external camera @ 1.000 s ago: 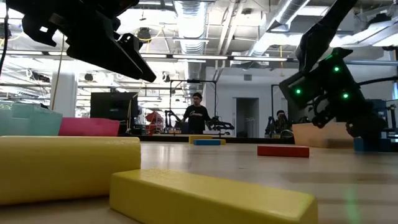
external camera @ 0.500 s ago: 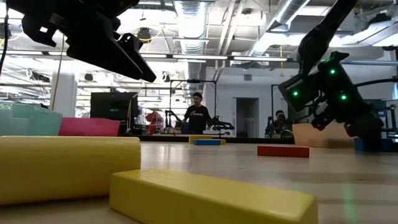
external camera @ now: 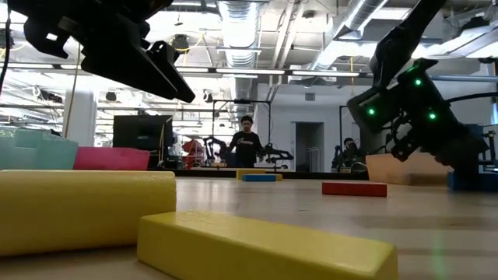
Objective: Sort blocks
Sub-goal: Put the blue block into the orange bin
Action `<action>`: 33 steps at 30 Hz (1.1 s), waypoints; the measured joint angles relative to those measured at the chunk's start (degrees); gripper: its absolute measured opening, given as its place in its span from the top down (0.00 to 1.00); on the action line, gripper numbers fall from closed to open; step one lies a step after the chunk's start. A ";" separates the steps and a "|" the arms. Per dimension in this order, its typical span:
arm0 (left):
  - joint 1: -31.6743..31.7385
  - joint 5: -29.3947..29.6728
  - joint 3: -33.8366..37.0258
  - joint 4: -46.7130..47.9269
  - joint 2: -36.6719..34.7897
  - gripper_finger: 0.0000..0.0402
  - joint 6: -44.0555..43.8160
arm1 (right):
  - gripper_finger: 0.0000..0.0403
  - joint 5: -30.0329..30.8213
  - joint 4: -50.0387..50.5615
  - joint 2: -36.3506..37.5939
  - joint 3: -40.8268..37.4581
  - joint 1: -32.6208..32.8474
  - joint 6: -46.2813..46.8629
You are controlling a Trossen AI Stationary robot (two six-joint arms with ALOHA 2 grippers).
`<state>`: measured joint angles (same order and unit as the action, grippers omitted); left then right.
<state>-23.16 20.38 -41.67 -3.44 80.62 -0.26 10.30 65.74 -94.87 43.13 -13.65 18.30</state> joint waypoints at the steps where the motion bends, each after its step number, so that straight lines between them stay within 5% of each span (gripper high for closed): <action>1: 0.00 -0.02 0.00 -0.04 0.00 0.47 0.26 | 0.75 -1.10 -0.23 0.00 0.73 0.79 0.12; 8: 0.00 -0.02 0.00 -2.54 0.00 0.47 2.19 | 0.64 -4.40 -4.28 -0.04 8.38 7.40 0.29; 33: 4.73 0.07 -0.02 -22.96 0.00 0.47 6.72 | 0.67 -4.37 -23.82 -0.07 36.78 23.51 -10.85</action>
<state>-18.42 20.45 -41.69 -26.40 80.62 6.46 5.92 41.93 -94.94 79.91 9.86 7.45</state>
